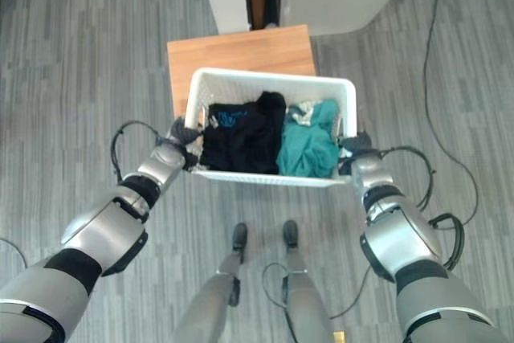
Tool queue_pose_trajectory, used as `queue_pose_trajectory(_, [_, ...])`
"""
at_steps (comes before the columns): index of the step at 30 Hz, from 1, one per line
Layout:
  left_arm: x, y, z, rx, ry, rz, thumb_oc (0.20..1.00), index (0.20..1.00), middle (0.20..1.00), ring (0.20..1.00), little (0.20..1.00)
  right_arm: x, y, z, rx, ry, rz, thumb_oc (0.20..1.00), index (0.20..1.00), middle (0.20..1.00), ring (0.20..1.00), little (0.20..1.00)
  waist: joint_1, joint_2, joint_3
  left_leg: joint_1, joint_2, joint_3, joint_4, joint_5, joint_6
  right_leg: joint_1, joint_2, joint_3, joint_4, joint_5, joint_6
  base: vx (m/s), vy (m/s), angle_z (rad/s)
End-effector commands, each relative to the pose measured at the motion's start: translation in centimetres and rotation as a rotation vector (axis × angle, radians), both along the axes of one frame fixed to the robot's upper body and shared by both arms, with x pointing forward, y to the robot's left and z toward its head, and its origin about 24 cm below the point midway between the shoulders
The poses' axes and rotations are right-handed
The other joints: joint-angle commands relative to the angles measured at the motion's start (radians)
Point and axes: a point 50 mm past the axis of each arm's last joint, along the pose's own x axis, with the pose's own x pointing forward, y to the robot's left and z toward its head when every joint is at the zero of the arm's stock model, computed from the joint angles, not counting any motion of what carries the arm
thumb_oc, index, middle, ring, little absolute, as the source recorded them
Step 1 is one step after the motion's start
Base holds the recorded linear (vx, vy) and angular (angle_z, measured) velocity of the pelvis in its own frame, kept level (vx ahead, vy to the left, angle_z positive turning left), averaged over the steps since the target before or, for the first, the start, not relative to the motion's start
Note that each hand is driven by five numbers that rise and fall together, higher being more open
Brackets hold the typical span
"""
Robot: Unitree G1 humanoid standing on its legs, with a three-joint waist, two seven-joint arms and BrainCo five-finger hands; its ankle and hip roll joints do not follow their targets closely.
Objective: Grab the laundry basket,head to the washer,open it,put in the laundry and shut it.
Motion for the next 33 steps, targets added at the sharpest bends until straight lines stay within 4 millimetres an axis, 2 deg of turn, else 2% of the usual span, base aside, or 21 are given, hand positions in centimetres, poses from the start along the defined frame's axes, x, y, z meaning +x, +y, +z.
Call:
queue_pose_trajectory(1, [1.0, -3.2, 2.2, 0.010, -0.048, -0.147, 0.200, 0.200, 0.200, 0.200, 0.200, 1.7, 2.7, 2.8, 0.185, -0.147, 0.148, 0.200, 0.200, 0.200, 0.200, 0.200, 0.010, 0.024, -0.073, 0.047, 0.025, 0.014, -0.009, -0.043, -0.029, 0.079, -0.061, -0.045, 0.002, -0.079, 0.063, 0.08, -0.060, -0.01])
queue_pose_trajectory(2, [0.2, -2.7, -0.1, -0.009, 0.020, -0.134, 0.200, 0.200, 0.200, 0.200, 0.200, 0.7, 2.3, 0.7, 0.212, -0.093, 0.128, 0.200, 0.200, 0.200, 0.200, 0.200, 0.008, 0.028, -0.114, 0.082, 0.024, 0.016, -0.009, -0.054, -0.025, 0.114, -0.059, -0.046, 0.001, -0.091, 0.063, 0.09, -0.084, 0.00])
queue_pose_trajectory(4, [-0.2, -2.5, -0.9, -0.002, 0.045, -0.136, 0.200, 0.200, 0.200, 0.200, 0.200, 0.4, 2.2, 0.0, 0.217, -0.073, 0.126, 0.200, 0.200, 0.200, 0.200, 0.200, 0.009, 0.027, -0.132, 0.098, 0.025, 0.018, -0.009, -0.059, -0.025, 0.130, -0.058, -0.047, 0.001, -0.095, 0.062, 0.05, -0.052, 0.00])
queue_pose_trajectory(7, [-0.8, -2.0, -2.3, -0.003, 0.094, -0.135, 0.200, 0.200, 0.200, 0.200, 0.200, -0.9, 1.6, -2.1, 0.226, -0.005, 0.123, 0.200, 0.200, 0.200, 0.200, 0.200, 0.007, 0.024, -0.187, 0.142, 0.033, 0.021, -0.009, -0.074, -0.022, 0.169, -0.052, -0.049, 0.002, -0.110, 0.058, 0.07, -0.071, 0.04])
queue_pose_trajectory(10, [-1.0, -2.0, -2.7, 0.020, 0.116, -0.156, 0.200, 0.200, 0.200, 0.200, 0.200, -1.5, 1.0, -3.1, 0.264, 0.032, 0.111, 0.200, 0.200, 0.200, 0.200, 0.200, 0.008, 0.020, -0.219, 0.166, 0.040, 0.020, -0.009, -0.080, -0.022, 0.194, -0.045, -0.052, 0.006, -0.123, 0.055, 0.08, -0.070, 0.07])
queue_pose_trajectory(11, [-1.1, -1.7, -2.8, 0.038, 0.126, -0.162, 0.200, 0.200, 0.200, 0.200, 0.200, -2.1, 0.8, -3.9, 0.280, 0.059, 0.109, 0.200, 0.200, 0.200, 0.200, 0.200, 0.006, 0.014, -0.249, 0.190, 0.050, 0.020, -0.009, -0.085, -0.021, 0.211, -0.034, -0.050, 0.026, -0.145, 0.049, 0.10, -0.087, 0.05])
queue_pose_trajectory(14, [-1.0, -1.8, -2.7, 0.051, 0.138, -0.175, 0.200, 0.200, 0.200, 0.200, 0.200, -2.5, 0.4, -4.4, 0.287, 0.080, 0.101, 0.200, 0.200, 0.200, 0.200, 0.200, -0.002, 0.009, -0.273, 0.222, 0.073, 0.021, -0.009, -0.089, -0.024, 0.221, -0.009, -0.048, 0.096, -0.192, 0.035, 0.08, -0.077, 0.02])
queue_pose_trajectory(19, [-1.2, -1.0, -3.2, 0.048, 0.177, -0.139, 0.200, 0.200, 0.200, 0.200, 0.200, -2.8, 1.3, -5.2, 0.241, 0.135, 0.145, 0.200, 0.200, 0.200, 0.200, 0.200, -0.008, -0.011, -0.319, 0.264, 0.087, 0.006, -0.009, -0.097, -0.022, 0.257, 0.021, -0.038, 0.100, -0.203, 0.023, 0.06, -0.079, -0.01])
queue_pose_trajectory(22, [-1.6, 0.5, -3.8, 0.055, 0.212, -0.085, 0.200, 0.200, 0.200, 0.200, 0.200, -3.1, 1.9, -5.9, 0.195, 0.199, 0.201, 0.200, 0.200, 0.200, 0.200, 0.200, 0.001, -0.021, -0.327, 0.286, 0.084, -0.017, -0.002, -0.111, -0.014, 0.267, 0.036, -0.017, 0.088, -0.198, 0.016, 0.01, -0.038, 0.01])
queue_pose_trajectory(25, [-2.3, 1.6, -4.9, 0.000, 0.254, -0.034, 0.200, 0.200, 0.200, 0.200, 0.200, -3.1, 2.5, -6.2, 0.181, 0.226, 0.218, 0.200, 0.200, 0.200, 0.200, 0.200, 0.007, -0.053, -0.308, 0.261, 0.059, -0.053, 0.130, -0.166, -0.012, 0.292, 0.040, 0.000, 0.073, -0.178, 0.010, 0.00, -0.035, -0.06])
queue_pose_trajectory(26, [-2.6, 1.8, -5.4, -0.003, 0.268, -0.027, 0.200, 0.200, 0.200, 0.200, 0.200, -3.1, 2.7, -6.3, 0.170, 0.232, 0.217, 0.200, 0.200, 0.200, 0.200, 0.200, 0.011, -0.058, -0.304, 0.259, 0.048, -0.086, 0.161, -0.183, -0.011, 0.300, 0.041, 0.011, 0.068, -0.173, 0.011, 0.00, 0.000, 0.00])
queue_pose_trajectory(27, [-3.1, 2.0, -6.1, -0.013, 0.291, -0.016, 0.200, 0.200, 0.200, 0.200, 0.200, -3.0, 3.2, -6.3, 0.155, 0.235, 0.232, 0.200, 0.200, 0.200, 0.200, 0.200, 0.018, -0.065, -0.292, 0.248, 0.026, -0.148, 0.208, -0.203, -0.013, 0.301, 0.041, 0.037, 0.070, -0.168, 0.013, -0.10, 0.164, -0.02])
queue_pose_trajectory(28, [-3.7, 1.5, -7.2, -0.046, 0.319, -0.027, 0.200, 0.200, 0.200, 0.200, 0.200, -2.6, 3.4, -5.8, 0.126, 0.217, 0.245, 0.200, 0.200, 0.200, 0.200, 0.200, 0.010, -0.067, -0.276, 0.233, 0.006, -0.197, 0.232, -0.232, -0.012, 0.290, 0.038, 0.084, 0.092, -0.160, 0.024, -0.11, 0.162, -0.07])
queue_pose_trajectory(29, [-3.7, 1.5, -7.2, -0.046, 0.319, -0.027, 0.200, 0.200, 0.200, 0.200, 0.200, -2.6, 3.4, -5.8, 0.125, 0.218, 0.245, 0.200, 0.200, 0.200, 0.200, 0.200, 0.012, -0.066, -0.276, 0.234, 0.007, -0.196, 0.232, -0.233, -0.012, 0.291, 0.039, 0.085, 0.092, -0.160, 0.023, -0.13, 0.208, -0.28])
queue_pose_trajectory(30, [-3.7, 1.3, -7.2, -0.050, 0.311, -0.031, 0.200, 0.200, 0.200, 0.200, 0.200, -2.4, 3.2, -5.4, 0.122, 0.196, 0.237, 0.200, 0.200, 0.200, 0.200, 0.200, 0.004, -0.065, -0.274, 0.229, 0.012, -0.165, 0.243, -0.237, -0.008, 0.285, 0.028, 0.088, 0.093, -0.153, 0.029, -0.13, 0.228, -0.42])
queue_pose_trajectory(31, [-3.4, 1.1, -6.8, -0.062, 0.290, -0.045, 0.200, 0.200, 0.200, 0.200, 0.200, -1.9, 3.7, -4.7, 0.134, 0.158, 0.250, 0.200, 0.200, 0.200, 0.200, 0.200, 0.001, -0.068, -0.263, 0.211, -0.011, -0.147, 0.272, -0.258, 0.006, 0.259, 0.002, 0.111, 0.098, -0.131, 0.051, -0.27, 0.433, -0.56])
queue_pose_trajectory(32, [-2.7, 0.7, -5.6, -0.099, 0.228, -0.055, 0.200, 0.200, 0.200, 0.200, 0.200, -1.3, 4.6, -3.5, 0.172, 0.097, 0.281, 0.200, 0.200, 0.200, 0.200, 0.200, 0.006, -0.067, -0.238, 0.186, -0.037, -0.107, 0.298, -0.277, 0.021, 0.217, -0.027, 0.145, 0.100, -0.110, 0.079, -0.31, 0.472, -0.56])
queue_pose_trajectory(33, [-2.4, 0.9, -5.1, -0.112, 0.203, -0.041, 0.200, 0.200, 0.200, 0.200, 0.200, -1.1, 4.7, -3.1, 0.178, 0.078, 0.285, 0.200, 0.200, 0.200, 0.200, 0.200, 0.011, -0.068, -0.225, 0.169, -0.050, -0.086, 0.318, -0.289, 0.031, 0.194, -0.040, 0.161, 0.106, -0.098, 0.090, -0.21, 0.313, -0.74])
